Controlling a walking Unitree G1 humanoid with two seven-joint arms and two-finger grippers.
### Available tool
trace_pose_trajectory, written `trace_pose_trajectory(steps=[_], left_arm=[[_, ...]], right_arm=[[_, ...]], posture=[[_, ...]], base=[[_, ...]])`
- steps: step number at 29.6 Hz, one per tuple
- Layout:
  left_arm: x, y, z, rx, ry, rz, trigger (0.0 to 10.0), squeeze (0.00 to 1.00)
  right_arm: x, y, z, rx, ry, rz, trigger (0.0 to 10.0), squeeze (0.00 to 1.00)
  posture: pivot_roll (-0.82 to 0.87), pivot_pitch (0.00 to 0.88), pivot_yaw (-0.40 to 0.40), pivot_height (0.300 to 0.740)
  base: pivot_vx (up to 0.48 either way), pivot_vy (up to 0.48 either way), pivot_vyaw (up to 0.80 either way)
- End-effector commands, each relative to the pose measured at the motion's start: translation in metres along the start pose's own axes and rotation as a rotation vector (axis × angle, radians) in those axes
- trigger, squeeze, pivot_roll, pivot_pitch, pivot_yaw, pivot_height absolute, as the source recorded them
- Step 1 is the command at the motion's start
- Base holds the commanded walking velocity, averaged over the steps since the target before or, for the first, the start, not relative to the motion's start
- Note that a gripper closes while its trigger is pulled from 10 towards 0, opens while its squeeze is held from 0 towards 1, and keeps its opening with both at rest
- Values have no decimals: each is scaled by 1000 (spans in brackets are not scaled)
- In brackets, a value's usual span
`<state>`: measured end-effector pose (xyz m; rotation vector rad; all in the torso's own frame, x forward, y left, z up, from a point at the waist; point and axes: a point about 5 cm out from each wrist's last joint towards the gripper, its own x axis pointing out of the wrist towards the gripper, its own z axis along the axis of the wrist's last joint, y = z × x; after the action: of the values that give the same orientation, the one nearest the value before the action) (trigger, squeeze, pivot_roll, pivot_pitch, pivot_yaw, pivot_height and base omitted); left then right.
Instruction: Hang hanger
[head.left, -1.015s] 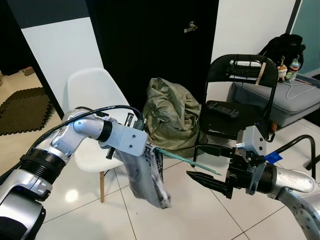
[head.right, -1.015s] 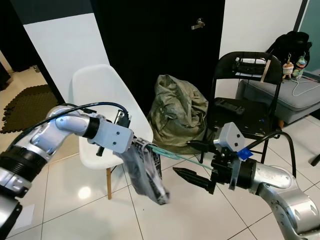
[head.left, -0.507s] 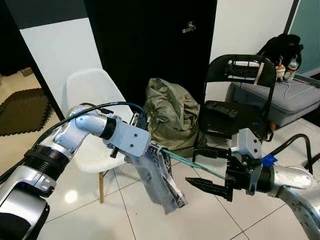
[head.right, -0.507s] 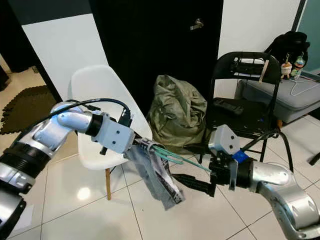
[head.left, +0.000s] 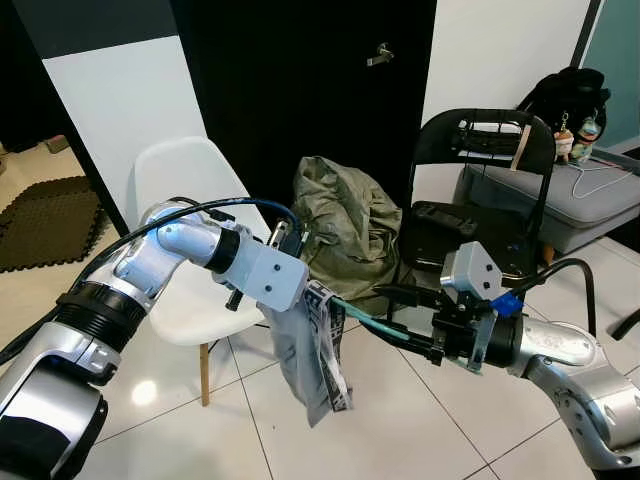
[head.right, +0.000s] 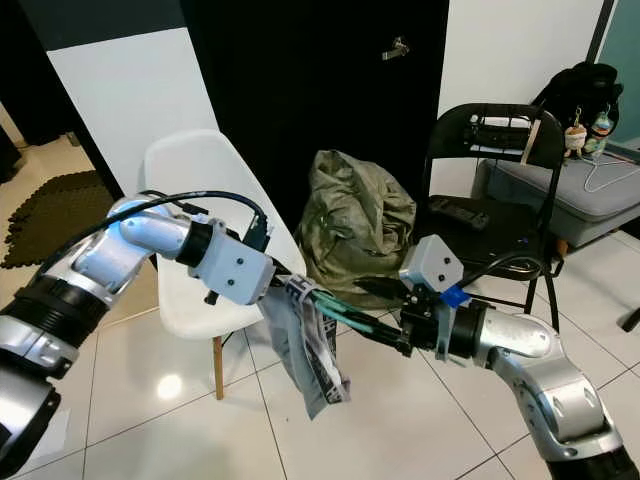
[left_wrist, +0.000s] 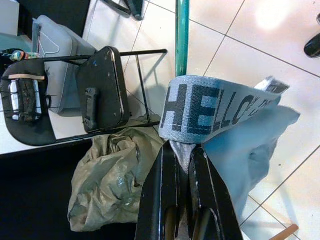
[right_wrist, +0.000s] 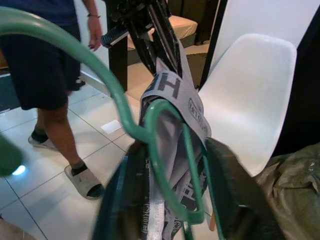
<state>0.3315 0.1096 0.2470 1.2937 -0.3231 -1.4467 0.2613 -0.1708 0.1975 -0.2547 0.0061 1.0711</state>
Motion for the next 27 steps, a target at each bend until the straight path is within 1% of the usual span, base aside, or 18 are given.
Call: trace_pose_trajectory(steps=[1, 15, 16, 18, 19, 23, 24, 25, 26, 27], left_arm=[[1, 3, 3, 16, -18, -14, 10000, 0], [-2, 8, 3, 35, -12, -11, 10000, 0], [-2, 11, 4, 45, -12, -7, 10000, 0], [-2, 11, 4, 45, -12, -7, 10000, 0], [-2, 15, 5, 50, -18, 13, 10000, 0], [-1, 19, 6, 21, -37, 30, 10000, 0], [-1, 21, 8, -7, -65, 46, 10000, 1000], [-1, 24, 11, -2, -85, 70, 10000, 1000], [-1, 24, 11, -2, -85, 70, 10000, 1000], [-1, 29, 12, 10, -94, 113, 10000, 1000]], right_arm=[[4, 0, 2, -21, -1, 12, 0, 0], [5, -1, 0, -37, 24, 5, 0, 0], [6, -2, 0, -39, 19, -4, 0, 0], [6, -2, 0, -39, 19, -4, 0, 0], [7, -4, 0, -38, 11, -19, 0, 0], [8, -5, 0, -38, 5, -33, 0, 0], [8, -6, 0, -36, -1, -44, 0, 0], [9, -7, 0, -36, -8, -58, 0, 0], [9, -7, 0, -36, -8, -58, 0, 0], [10, -9, 1, -36, -16, -76, 0, 0]], posture=[[-39, 0, 99, 740], [-43, 0, 97, 740], [-41, 0, 100, 740], [-41, 0, 100, 740], [-40, 0, 100, 740], [-40, 0, 102, 740], [-40, 0, 102, 740], [-40, 0, 102, 740], [-40, 0, 102, 740], [-39, 0, 103, 740]], base=[[0, 0, 0], [0, 0, 0], [0, 0, 0], [0, 0, 0], [0, 0, 0], [0, 0, 0], [0, 0, 0], [0, 0, 0], [0, 0, 0], [0, 0, 0]])
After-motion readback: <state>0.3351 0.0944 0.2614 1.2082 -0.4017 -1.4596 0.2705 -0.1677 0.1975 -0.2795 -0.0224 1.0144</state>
